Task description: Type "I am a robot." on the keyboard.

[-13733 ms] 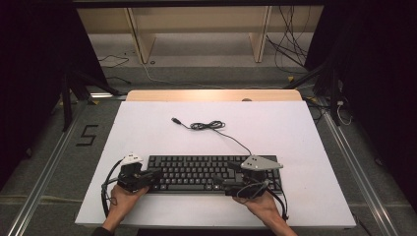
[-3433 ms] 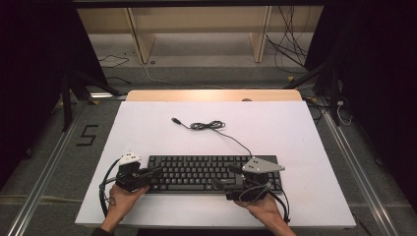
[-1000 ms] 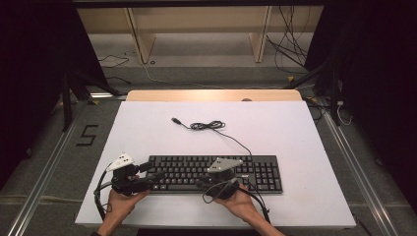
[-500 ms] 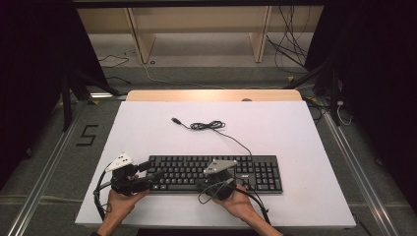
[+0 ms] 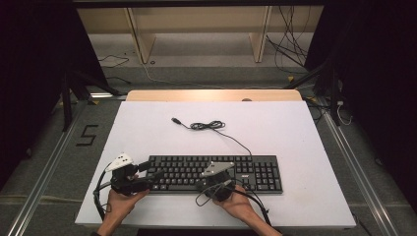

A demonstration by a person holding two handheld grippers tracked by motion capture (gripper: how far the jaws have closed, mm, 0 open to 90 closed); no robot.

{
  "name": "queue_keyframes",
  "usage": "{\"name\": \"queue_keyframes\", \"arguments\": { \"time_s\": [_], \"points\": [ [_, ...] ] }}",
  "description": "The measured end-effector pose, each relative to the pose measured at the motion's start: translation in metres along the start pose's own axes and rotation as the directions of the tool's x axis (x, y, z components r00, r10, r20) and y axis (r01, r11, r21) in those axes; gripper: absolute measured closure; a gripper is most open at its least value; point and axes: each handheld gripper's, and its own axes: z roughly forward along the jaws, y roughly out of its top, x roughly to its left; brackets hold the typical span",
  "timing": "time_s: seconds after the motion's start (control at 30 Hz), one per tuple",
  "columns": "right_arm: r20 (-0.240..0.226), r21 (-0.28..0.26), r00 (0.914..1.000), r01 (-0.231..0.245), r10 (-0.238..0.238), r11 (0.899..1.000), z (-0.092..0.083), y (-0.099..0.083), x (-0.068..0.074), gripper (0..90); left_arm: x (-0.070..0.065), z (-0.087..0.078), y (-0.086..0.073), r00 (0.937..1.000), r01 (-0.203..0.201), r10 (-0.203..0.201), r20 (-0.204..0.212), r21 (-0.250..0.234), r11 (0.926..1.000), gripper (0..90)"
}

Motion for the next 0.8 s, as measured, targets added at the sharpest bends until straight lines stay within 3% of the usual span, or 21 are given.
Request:
{"name": "queue_keyframes", "arguments": {
  "time_s": [0.17,0.3,0.4,0.47,0.53,0.63,0.8],
  "points": [
    [0.001,-0.002,1.0,-0.007,0.007,1.0,0.0,0.0,0.0,90.0,0.0,0.0,0.0,1.0,0.0,0.0,-0.003,0.001,1.0,28.7],
    [-0.006,-0.037,0.9998,-0.018,0.018,0.999,-0.006,0.002,-0.002,90.0,0.0,0.001,0.0,1.0,0.003,-0.003,-0.004,0.001,1.0,28.7],
    [-0.021,-0.08,0.999,-0.042,0.041,0.996,-0.013,0.003,-0.005,80.9,0.0,0.002,0.0,1.0,0.003,-0.003,-0.004,0.005,1.0,28.7],
    [-0.026,-0.104,0.9983,-0.054,0.052,0.993,-0.018,0.004,-0.007,68.9,0.0,0.003,0.0,1.0,-0.001,0.001,-0.005,0.006,1.0,28.8],
    [-0.031,-0.129,0.9978,-0.062,0.058,0.99,-0.025,0.003,-0.009,65.7,-0.001,0.004,0.0,1.0,0.0,0.0,-0.003,0.009,1.0,28.9],
    [-0.02,-0.156,0.9978,-0.066,0.064,0.986,-0.035,0.002,-0.011,53.8,-0.002,0.006,0.001,1.0,-0.009,0.009,-0.003,0.017,0.9998,29.1],
    [-0.017,-0.215,0.9963,-0.086,0.085,0.973,-0.053,0.0,-0.015,44.4,-0.004,0.01,0.001,0.9998,-0.018,0.018,0.002,0.029,0.9994,29.4]
  ]
}}
